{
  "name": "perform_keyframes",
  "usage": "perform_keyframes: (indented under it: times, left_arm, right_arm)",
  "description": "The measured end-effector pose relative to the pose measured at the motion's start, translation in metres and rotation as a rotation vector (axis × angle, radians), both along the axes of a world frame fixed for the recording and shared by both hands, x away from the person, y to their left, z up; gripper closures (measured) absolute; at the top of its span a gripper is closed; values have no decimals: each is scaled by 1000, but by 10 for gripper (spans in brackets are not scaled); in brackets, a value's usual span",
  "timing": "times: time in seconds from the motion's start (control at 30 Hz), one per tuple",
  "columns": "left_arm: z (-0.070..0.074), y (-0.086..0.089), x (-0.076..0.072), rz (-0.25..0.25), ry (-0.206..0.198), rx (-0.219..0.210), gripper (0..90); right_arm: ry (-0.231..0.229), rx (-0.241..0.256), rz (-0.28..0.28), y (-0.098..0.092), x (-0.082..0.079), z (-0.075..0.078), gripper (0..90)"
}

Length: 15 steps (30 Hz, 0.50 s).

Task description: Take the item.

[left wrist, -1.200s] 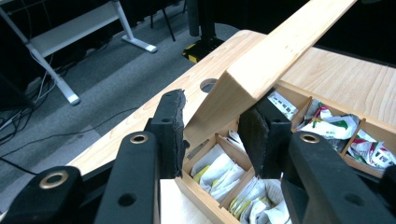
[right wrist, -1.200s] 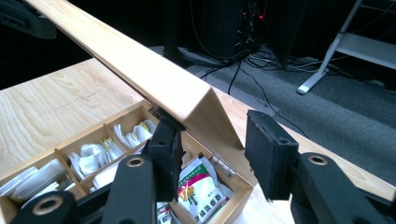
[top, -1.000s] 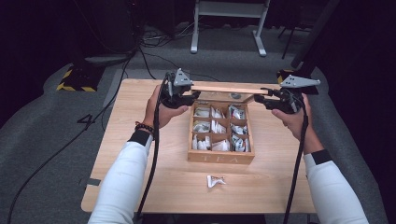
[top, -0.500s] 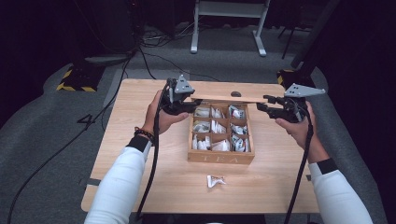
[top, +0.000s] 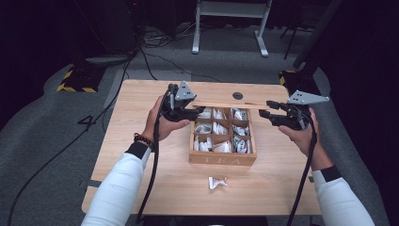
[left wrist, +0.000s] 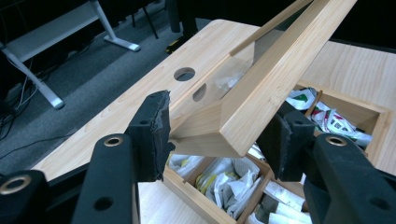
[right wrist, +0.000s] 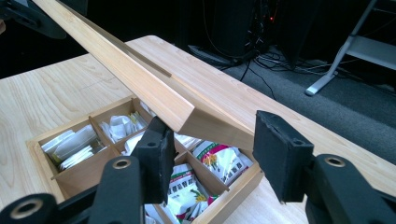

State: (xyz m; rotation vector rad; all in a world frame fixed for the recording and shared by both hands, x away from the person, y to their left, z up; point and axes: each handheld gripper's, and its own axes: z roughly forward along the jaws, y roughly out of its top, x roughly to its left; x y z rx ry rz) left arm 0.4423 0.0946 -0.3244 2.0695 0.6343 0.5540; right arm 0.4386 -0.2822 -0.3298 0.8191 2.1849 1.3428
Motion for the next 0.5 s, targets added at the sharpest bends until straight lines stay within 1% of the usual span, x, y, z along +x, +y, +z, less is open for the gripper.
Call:
perform_keyframes:
  times: [0.23, 0.37, 0.5]
  left_arm:
    - [-6, 1, -7, -5, 6, 6, 462]
    - [-10, 2, -10, -16, 6, 26, 443]
    - [-16, 2, -15, -18, 11, 26, 427]
  right_arm:
    - [4, -25, 4, -1, -7, -3, 465]
    - [7, -32, 9, -2, -12, -8, 462]
    - [10, -42, 17, -2, -16, -13, 457]
